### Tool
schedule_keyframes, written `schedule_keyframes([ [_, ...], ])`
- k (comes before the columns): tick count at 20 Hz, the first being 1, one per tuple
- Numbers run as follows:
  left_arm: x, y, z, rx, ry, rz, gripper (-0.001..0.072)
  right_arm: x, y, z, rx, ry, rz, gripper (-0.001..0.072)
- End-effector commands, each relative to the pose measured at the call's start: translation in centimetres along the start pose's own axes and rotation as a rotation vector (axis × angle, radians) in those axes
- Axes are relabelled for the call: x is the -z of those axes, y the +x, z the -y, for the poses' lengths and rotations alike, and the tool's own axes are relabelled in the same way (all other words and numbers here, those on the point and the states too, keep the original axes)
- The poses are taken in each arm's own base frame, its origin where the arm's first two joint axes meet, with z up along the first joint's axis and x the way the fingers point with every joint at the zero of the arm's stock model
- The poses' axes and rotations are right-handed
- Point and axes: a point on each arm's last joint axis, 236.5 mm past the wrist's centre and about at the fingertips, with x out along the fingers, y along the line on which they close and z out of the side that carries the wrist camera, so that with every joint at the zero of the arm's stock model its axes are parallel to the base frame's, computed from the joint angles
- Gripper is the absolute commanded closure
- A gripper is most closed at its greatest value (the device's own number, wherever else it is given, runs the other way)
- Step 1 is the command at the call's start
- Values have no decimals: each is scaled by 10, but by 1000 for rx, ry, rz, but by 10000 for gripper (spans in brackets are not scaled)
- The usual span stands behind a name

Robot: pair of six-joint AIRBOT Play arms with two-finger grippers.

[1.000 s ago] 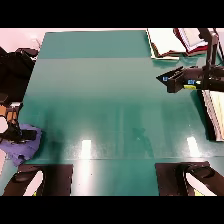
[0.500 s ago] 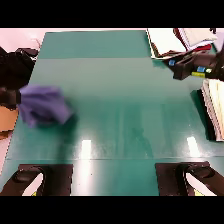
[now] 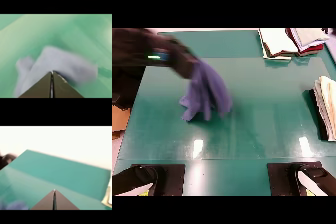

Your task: Fold the shirts.

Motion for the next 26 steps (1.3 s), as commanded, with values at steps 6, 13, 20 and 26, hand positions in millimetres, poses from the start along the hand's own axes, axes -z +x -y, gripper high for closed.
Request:
schedule_keyframes([
  [6, 30, 125, 7, 34, 13, -169, 151, 9, -26, 46, 132, 44, -85, 690],
  [13, 163, 122, -170, -111, -603, -384, 151, 44, -13, 55, 130, 91, -159, 690],
  [20, 289, 183, -133, 13, -861, -519, 150, 83, 5, 59, 101, 182, -216, 690],
  [26, 288, 196, -110, 91, -858, -524, 567, 142, 16, 68, 105, 250, -339, 690],
])
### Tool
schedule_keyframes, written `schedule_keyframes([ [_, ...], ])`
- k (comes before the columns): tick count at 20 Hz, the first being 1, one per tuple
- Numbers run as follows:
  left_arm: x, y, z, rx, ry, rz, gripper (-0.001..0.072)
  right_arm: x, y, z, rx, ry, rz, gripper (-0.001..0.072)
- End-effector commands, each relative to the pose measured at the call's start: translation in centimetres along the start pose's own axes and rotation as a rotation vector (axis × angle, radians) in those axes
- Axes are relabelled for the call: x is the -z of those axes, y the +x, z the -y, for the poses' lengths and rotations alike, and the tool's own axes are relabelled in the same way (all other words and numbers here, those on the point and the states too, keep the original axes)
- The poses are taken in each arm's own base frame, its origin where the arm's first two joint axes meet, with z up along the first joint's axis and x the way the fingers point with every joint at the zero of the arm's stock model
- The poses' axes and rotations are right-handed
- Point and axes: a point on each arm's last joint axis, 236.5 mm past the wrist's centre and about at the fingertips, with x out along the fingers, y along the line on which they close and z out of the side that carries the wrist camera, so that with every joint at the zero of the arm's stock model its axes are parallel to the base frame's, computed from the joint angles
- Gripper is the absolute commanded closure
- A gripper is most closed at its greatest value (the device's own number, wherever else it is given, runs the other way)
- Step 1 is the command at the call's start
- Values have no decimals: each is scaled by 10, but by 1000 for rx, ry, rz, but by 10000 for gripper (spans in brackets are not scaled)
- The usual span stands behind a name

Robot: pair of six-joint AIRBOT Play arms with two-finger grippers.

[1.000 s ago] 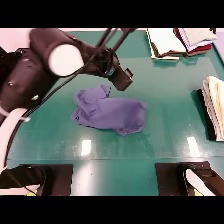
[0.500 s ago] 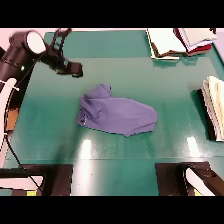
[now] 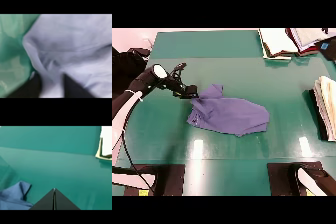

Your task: Fold the shirts.

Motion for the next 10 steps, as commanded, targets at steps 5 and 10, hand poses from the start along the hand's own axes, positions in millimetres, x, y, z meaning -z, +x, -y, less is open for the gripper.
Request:
schedule_keyframes([
  [5, -20, -31, 7, -46, 133, 38, 688, 145, 38, 41, 44, 99, -404, 689],
  [10, -49, -78, 29, -53, 200, 157, 688, 279, 73, 50, -21, 358, -767, 223],
])
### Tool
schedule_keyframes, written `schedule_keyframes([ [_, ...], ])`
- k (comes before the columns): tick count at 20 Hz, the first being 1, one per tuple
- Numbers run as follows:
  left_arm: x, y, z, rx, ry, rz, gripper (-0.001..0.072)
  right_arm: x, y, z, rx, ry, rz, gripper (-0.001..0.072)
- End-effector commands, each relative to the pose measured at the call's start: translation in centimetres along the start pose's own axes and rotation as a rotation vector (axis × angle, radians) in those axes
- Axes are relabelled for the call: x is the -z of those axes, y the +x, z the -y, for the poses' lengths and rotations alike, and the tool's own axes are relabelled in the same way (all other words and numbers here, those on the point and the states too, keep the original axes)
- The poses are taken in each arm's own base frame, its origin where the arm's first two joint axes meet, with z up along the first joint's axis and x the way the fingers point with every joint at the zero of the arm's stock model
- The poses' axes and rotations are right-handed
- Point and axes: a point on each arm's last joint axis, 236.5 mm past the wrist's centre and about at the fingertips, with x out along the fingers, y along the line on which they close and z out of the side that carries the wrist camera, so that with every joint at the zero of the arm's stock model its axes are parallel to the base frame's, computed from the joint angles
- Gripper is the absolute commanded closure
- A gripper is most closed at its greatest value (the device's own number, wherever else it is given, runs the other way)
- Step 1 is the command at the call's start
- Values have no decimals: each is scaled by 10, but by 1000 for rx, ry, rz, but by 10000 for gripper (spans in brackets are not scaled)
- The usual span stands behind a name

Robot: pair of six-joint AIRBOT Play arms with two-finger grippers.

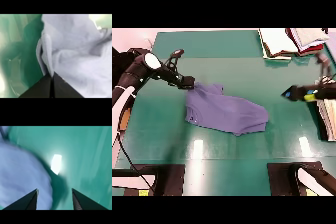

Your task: Fold the shirts.

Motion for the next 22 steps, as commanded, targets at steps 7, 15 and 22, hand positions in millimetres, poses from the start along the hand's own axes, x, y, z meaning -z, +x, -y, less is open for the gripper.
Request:
schedule_keyframes([
  [7, -10, -21, 5, -15, 39, 28, 687, 69, 118, -41, -259, 130, -331, 225],
  [15, -44, -96, 23, -66, 128, 216, 688, -23, 59, -75, -129, -263, -66, 691],
  [22, -53, -420, 138, -97, 373, 942, 689, -81, -189, -159, -114, -420, 470, 691],
])
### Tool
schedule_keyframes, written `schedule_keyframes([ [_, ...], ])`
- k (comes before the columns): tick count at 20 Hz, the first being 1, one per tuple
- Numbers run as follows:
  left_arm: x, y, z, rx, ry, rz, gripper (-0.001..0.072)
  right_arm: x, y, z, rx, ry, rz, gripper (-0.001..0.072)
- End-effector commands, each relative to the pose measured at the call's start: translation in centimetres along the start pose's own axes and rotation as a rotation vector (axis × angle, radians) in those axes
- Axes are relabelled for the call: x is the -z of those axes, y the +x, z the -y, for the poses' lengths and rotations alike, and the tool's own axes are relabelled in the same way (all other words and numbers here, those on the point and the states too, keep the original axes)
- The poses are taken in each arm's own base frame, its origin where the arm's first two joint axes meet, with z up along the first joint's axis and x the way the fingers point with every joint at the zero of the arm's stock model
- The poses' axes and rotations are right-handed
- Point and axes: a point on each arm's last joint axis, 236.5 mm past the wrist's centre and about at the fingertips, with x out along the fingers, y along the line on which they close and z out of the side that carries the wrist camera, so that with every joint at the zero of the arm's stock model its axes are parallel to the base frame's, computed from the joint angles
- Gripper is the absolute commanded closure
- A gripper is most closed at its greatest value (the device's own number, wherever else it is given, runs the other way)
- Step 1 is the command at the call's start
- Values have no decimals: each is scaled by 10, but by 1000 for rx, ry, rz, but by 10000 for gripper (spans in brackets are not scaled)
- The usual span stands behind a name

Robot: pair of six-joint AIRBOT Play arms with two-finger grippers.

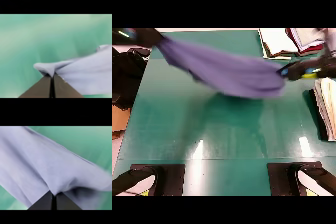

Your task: Fold the shirts.

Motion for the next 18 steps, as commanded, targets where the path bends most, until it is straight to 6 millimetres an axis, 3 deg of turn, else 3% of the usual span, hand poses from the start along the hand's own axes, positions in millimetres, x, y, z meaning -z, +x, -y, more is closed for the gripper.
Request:
schedule_keyframes([
  [1, -80, -140, 32, -32, 96, 344, 689, -41, -104, -44, 55, -73, 200, 691],
  [2, -91, -170, 40, -33, 111, 414, 689, -46, -122, -51, 67, -79, 236, 690],
  [4, -100, -203, 49, -34, 129, 486, 689, -50, -148, -60, 88, -73, 285, 691],
  [6, -102, -208, 50, -34, 132, 496, 689, -50, -155, -62, 91, -36, 294, 691],
  [7, -99, -199, 48, -33, 127, 476, 690, -46, -150, -61, 84, -11, 277, 691],
  [9, -82, -154, 36, -30, 103, 367, 689, -31, -122, -50, 54, 85, 194, 691],
  [11, -47, -92, 21, -22, 67, 192, 689, 2, -71, -38, 6, 154, 17, 690],
  [14, 41, 3, -6, -16, 4, -148, 689, 69, 12, -28, -40, 212, -253, 690],
  [16, 104, 54, -21, -16, -43, -332, 689, 120, 63, -21, -13, 186, -405, 689],
  [17, 137, 73, -26, -13, -66, -420, 689, 142, 83, -23, -12, 173, -460, 636],
  [18, 165, 86, -31, -16, -82, -491, 689, 157, 99, -26, -18, 174, -488, 401],
])
